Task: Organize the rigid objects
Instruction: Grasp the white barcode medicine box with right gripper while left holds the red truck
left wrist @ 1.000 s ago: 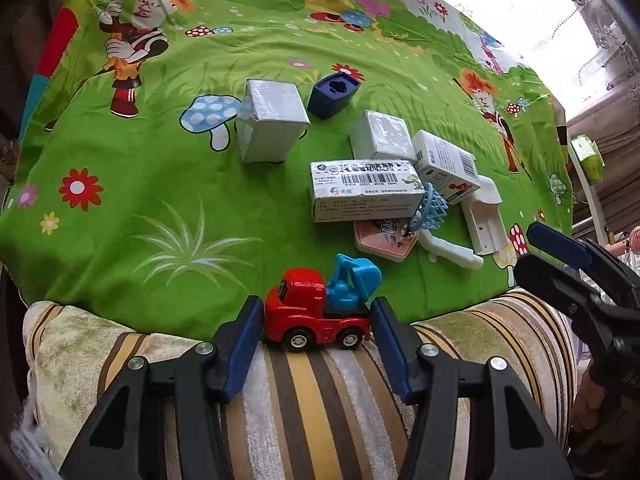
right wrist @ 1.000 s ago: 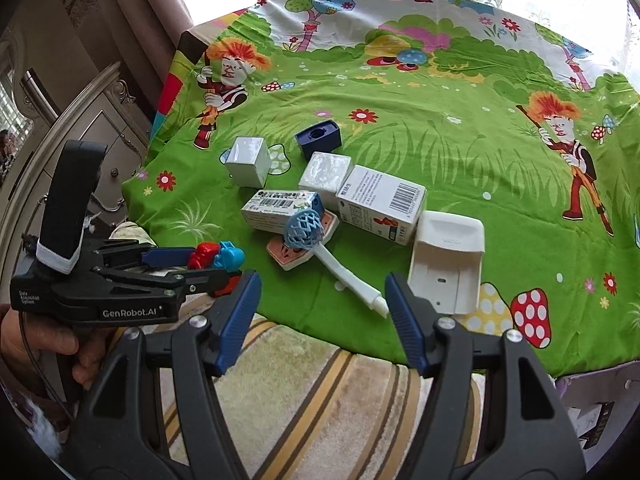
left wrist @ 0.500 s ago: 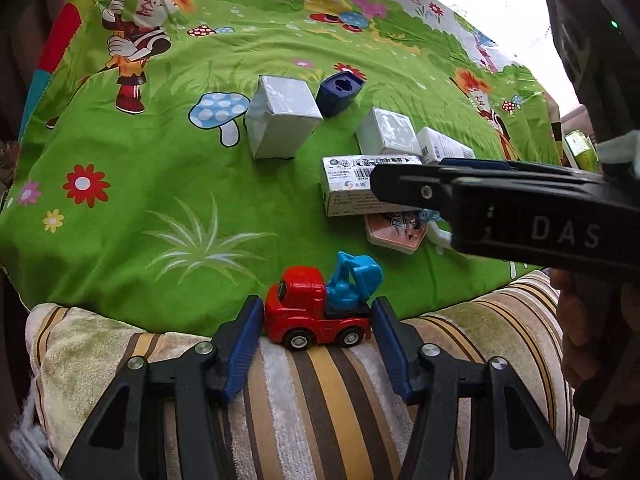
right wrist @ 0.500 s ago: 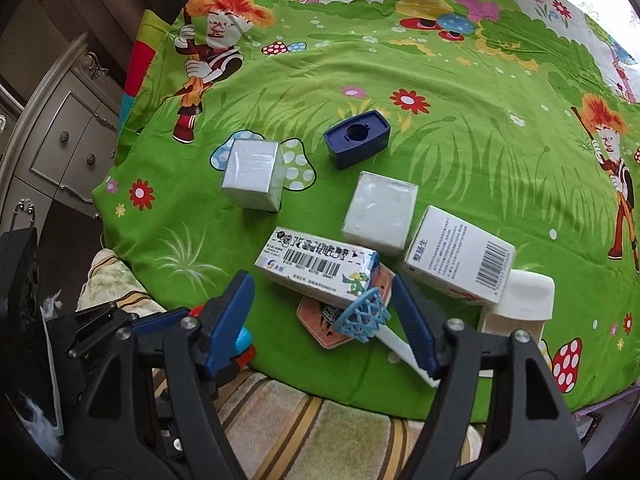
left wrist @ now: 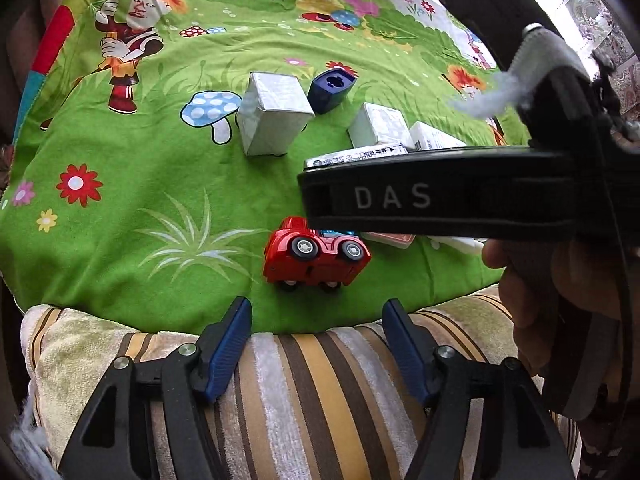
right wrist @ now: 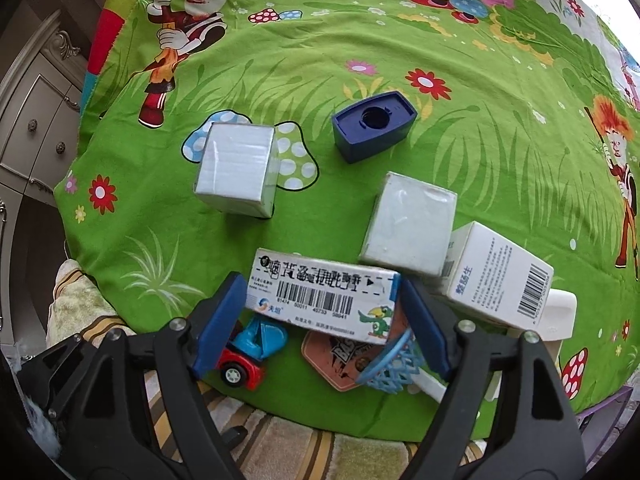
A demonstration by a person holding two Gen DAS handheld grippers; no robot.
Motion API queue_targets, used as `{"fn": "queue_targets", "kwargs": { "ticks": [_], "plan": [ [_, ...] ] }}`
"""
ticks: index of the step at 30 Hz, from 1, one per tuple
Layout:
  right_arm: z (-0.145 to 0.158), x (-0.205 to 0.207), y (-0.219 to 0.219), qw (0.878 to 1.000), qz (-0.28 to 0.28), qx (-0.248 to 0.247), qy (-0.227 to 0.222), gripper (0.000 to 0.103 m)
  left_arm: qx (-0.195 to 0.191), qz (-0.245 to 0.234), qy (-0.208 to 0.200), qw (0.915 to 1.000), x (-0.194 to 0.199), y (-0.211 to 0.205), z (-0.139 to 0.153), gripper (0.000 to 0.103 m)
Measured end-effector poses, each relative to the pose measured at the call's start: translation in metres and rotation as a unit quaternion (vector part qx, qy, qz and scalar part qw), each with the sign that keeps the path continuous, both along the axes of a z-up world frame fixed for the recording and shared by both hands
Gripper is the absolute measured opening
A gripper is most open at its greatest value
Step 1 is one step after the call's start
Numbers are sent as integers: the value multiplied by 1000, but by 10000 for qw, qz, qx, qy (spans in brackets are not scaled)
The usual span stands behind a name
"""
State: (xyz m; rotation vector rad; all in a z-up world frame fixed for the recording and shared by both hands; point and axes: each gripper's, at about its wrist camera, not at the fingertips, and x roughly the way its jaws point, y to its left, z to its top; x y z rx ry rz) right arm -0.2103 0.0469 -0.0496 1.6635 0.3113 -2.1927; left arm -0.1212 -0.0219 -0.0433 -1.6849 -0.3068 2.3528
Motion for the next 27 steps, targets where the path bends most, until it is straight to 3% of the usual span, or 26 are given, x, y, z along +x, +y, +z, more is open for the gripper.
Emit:
{"fn": "queue_targets", "kwargs": {
  "ticks": [6,16,19,22,27],
  "plan": [
    [8,10,4,9991,114,-74,404,80,158,99,112,9998,1,-6,5,73],
    [57,32,48,9906,-228,-889,1010,80,641,729,174,9951,-20,-32,13,70],
    [66,43,66,9878,-292,-1023,1140,80,618,733,-76,9954,-36,-33,5,61],
    [68,55,81,9856,-382,-1146,1183,80,486,653,-216,9964,-42,-30,-2,59],
    [66,68,102,9836,-507,-1291,1156,80,-61,192,-230,9995,-30,-16,3,53]
  ]
}}
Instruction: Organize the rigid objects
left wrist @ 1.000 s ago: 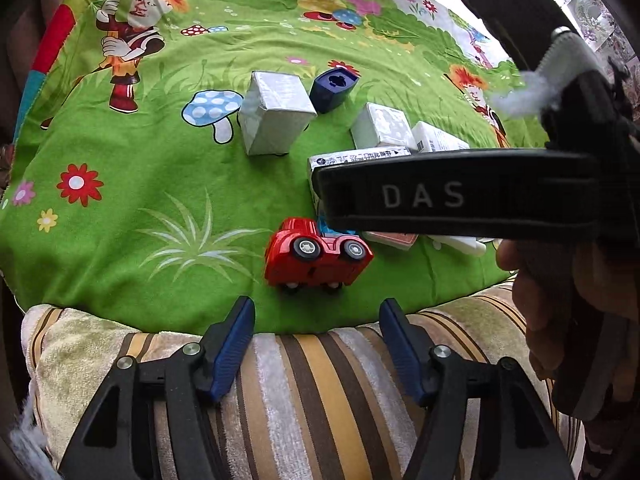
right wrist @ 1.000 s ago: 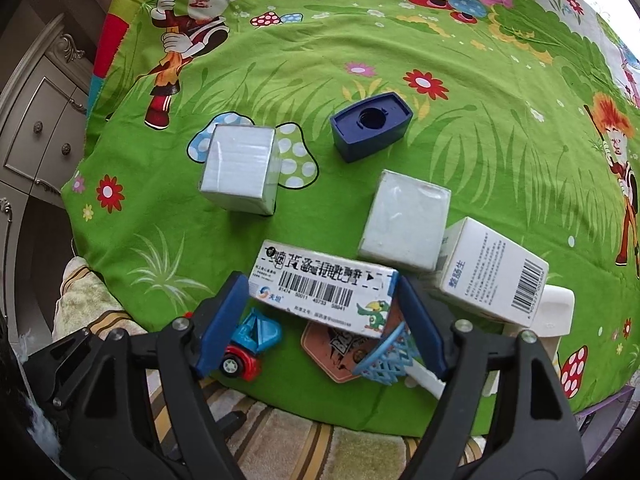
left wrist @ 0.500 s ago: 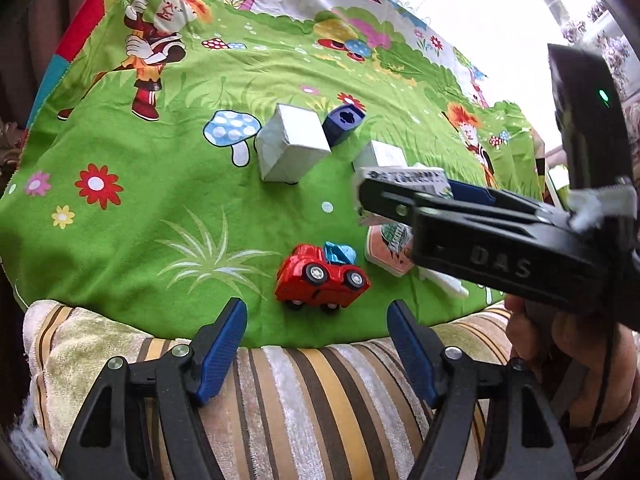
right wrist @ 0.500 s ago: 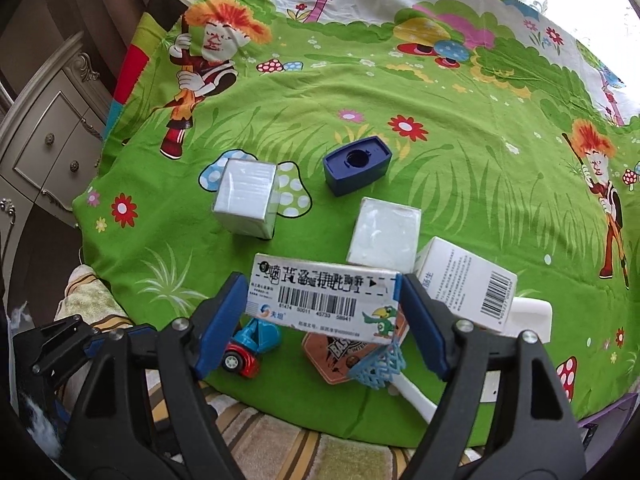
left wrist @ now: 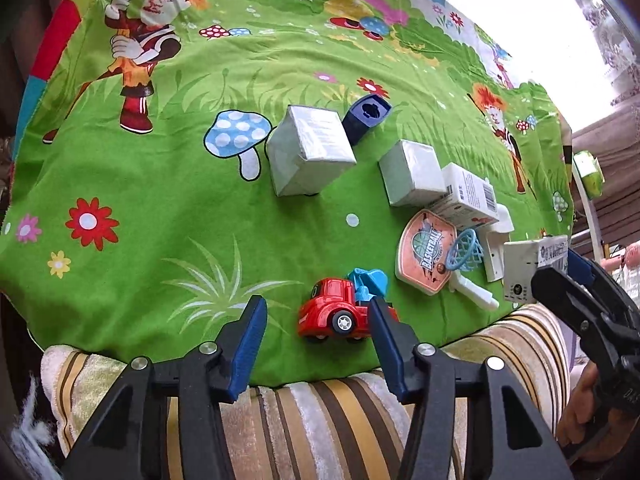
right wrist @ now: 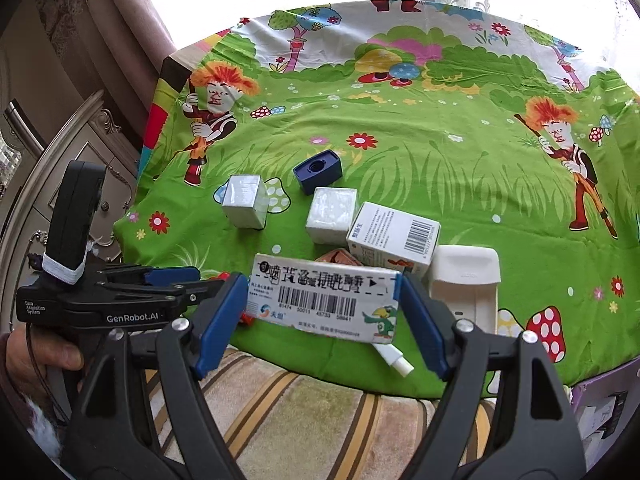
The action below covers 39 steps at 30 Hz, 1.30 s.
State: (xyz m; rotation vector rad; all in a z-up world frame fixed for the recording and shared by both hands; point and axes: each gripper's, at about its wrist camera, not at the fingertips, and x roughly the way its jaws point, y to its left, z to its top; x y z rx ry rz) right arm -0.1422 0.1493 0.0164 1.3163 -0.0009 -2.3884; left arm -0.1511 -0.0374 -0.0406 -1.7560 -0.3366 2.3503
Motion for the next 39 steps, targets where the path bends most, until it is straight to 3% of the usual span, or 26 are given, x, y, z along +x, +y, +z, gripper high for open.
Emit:
{"fn": "queue_targets", "kwargs": {
  "ticks": [9,13,16,22,27,32,36,39],
  "plan": [
    [-8,12,18,9998,-60,-159,-80,80,-799,-775,-54,9938,22,23,4,54],
    [-11,16,24,9997,-112,-207,-106,80,-851,-917,-83,9921,26,29,1,56],
    [-12,19,29,9997,-131,-200,-105,80,-1153,-969,-163,9885,22,39,-9,56],
    [-14,24,43,9992,-238,-288,-144,80,-1157,-930,-200,9887,20,39,-11,55],
    [-11,33,54,9990,-314,-316,-55,80,-1000,-818,226,9914,39,41,12,63],
    [-11,41,61,9989,-308,-347,-52,80,-1111,-504,613,9906,41,47,28,66],
    [-13,44,66,9986,-344,-396,-90,80,-365,-41,117,9993,19,40,20,66],
    [-13,46,67,9986,-341,-405,-87,80,-481,197,-80,9986,11,45,12,72]
  ]
}}
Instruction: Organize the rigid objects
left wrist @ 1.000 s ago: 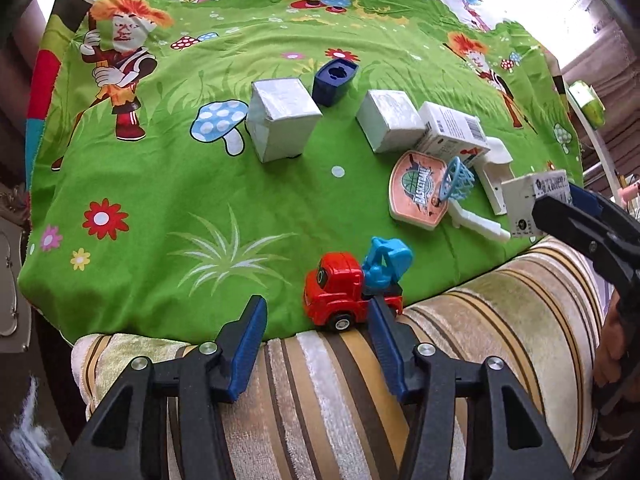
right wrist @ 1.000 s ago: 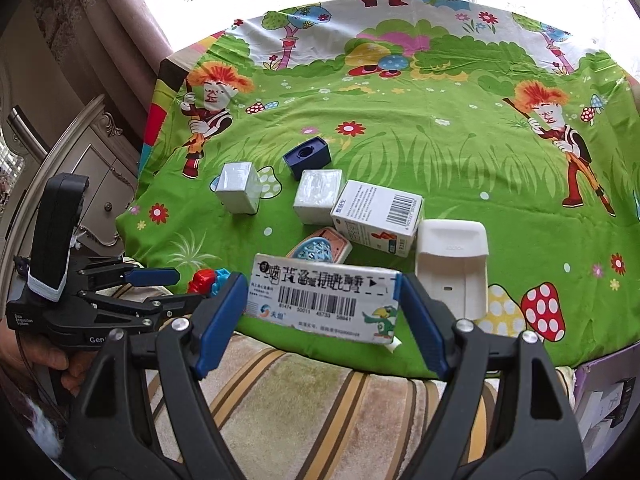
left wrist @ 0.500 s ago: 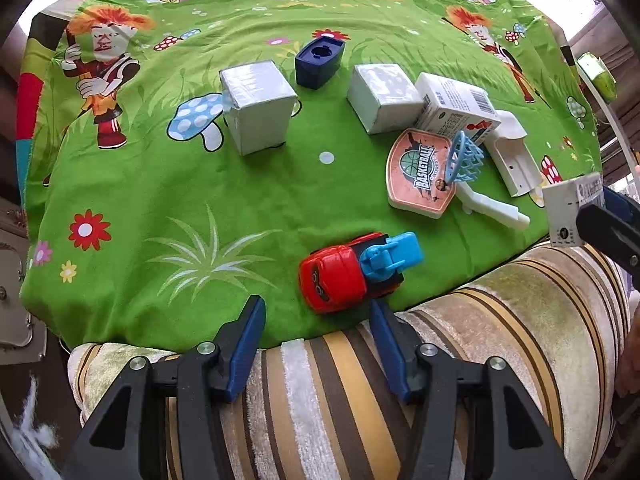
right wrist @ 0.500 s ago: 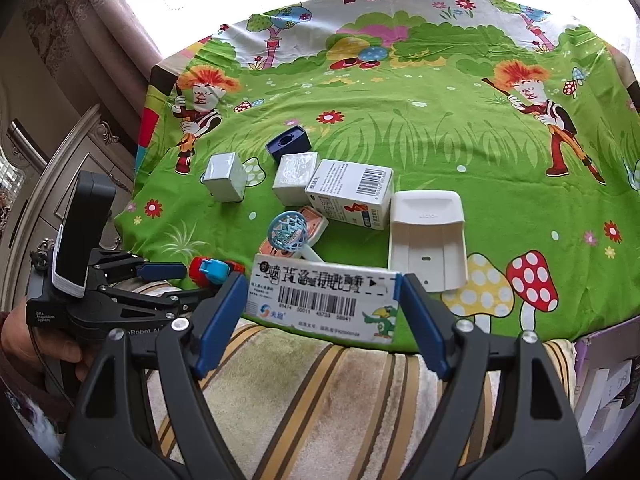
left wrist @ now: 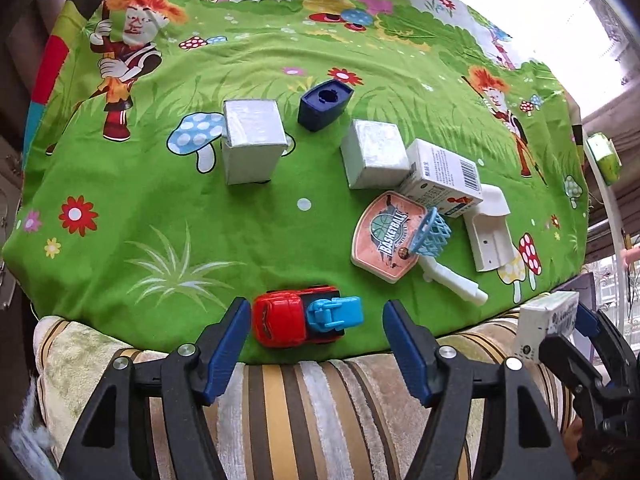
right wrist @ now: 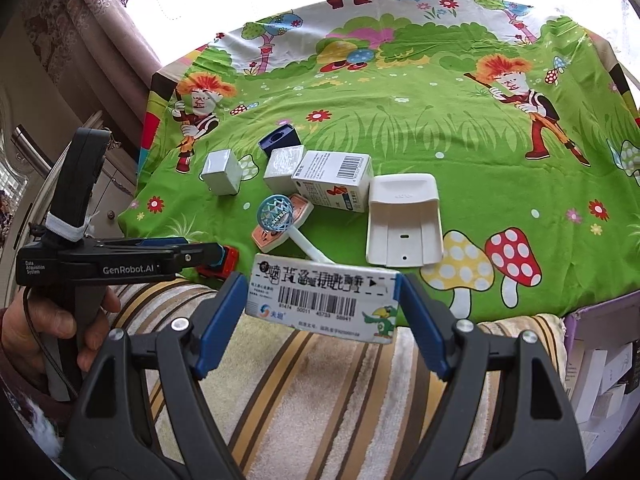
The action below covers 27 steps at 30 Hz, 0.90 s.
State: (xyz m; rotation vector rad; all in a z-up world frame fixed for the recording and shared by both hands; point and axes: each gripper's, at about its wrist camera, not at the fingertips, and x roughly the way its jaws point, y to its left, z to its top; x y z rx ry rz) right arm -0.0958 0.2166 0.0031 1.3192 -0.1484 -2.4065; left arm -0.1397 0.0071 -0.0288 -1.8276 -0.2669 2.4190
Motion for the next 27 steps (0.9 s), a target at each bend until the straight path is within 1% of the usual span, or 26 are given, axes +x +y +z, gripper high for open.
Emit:
{"fn": "queue_targets", "kwargs": {
  "ticks": [2,4,7,9,10,11,15,20,24,27],
  "plan": [
    [0,0,0,10000,15,-1,9,80,-23,52,-158,9999,-4,4,-9,72],
    [0,1,0,10000,31,-13,21,80,-115,36,-180,9998,-8,9,-13,72],
    [1,2,1,10000,40,-46,33,80,-335,-13,-291,9990,-14,14,-20,61],
    [2,3,1,10000,47,-61,43,80,-426,-93,-348,9984,-13,16,-23,59],
    [2,4,2,10000,45,-66,52,80,-455,-117,-340,9983,-13,17,-22,55],
    [3,5,3,9999,41,-66,66,80,-471,-137,-321,9983,-13,18,-22,55],
    [6,9,8,9999,23,-52,116,80,-489,-153,-172,9985,-10,19,-15,55],
    [11,15,20,9998,-72,-78,180,80,-526,-279,106,9982,-2,31,3,55],
    [14,22,35,9995,-209,-101,194,80,-523,-493,395,9966,4,50,23,55],
    [16,29,54,9989,-387,-148,216,80,-434,-713,539,9950,6,71,36,55]
  ]
}}
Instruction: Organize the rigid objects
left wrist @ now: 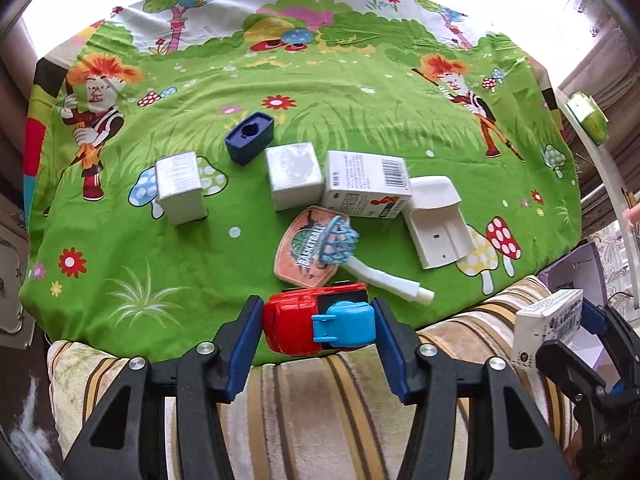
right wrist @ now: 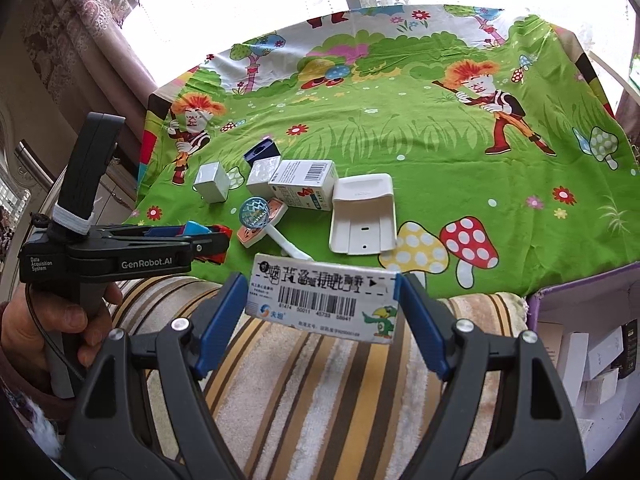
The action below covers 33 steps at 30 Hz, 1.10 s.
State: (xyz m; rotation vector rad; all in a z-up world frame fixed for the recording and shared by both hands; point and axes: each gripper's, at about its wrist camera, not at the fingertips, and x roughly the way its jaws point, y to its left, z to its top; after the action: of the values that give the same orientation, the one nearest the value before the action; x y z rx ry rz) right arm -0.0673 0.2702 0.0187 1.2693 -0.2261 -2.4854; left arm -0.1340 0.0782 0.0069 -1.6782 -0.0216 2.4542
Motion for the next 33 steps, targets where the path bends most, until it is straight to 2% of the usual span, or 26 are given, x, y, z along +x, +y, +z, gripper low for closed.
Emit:
{"fn": "queue_targets", "kwargs": {
  "ticks": [5,11,20,28,33],
  "plan": [
    [0,12,38,9993,-374,-36,-2,80,100,-389,151,9991,8,36,18,55],
    [-2,31,95,9955,-947,-19,-27,80,173,-862,198,9959,13,86,23,55],
    [-20,68,197,9789,-2026,134,-221,80,263,-1747,171,9841,31,173,24,55],
    [-46,103,274,9558,-2872,420,-469,80,220,-2670,113,9634,54,257,15,55],
    [-60,116,303,9471,-3100,597,-581,80,151,-3421,209,9393,73,311,8,55]
  ]
}}
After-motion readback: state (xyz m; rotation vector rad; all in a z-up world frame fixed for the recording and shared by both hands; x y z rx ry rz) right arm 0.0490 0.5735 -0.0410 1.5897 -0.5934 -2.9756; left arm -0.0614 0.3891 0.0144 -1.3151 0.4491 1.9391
